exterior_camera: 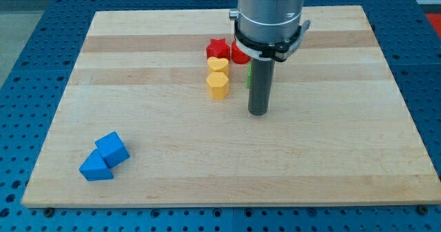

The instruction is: Push the green star below the green circle

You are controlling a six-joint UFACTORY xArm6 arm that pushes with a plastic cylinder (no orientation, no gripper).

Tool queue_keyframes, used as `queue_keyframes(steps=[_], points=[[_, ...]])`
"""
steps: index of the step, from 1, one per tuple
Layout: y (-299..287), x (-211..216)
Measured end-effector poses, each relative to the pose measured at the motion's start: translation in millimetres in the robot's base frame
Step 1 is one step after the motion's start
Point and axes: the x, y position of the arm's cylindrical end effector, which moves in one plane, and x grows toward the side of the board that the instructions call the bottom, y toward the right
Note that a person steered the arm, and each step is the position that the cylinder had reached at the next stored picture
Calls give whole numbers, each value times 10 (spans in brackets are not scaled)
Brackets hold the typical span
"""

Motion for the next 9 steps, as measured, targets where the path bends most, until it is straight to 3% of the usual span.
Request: queue_keyframes(steps=[5,9], points=[[-1,-517],[134,-526]])
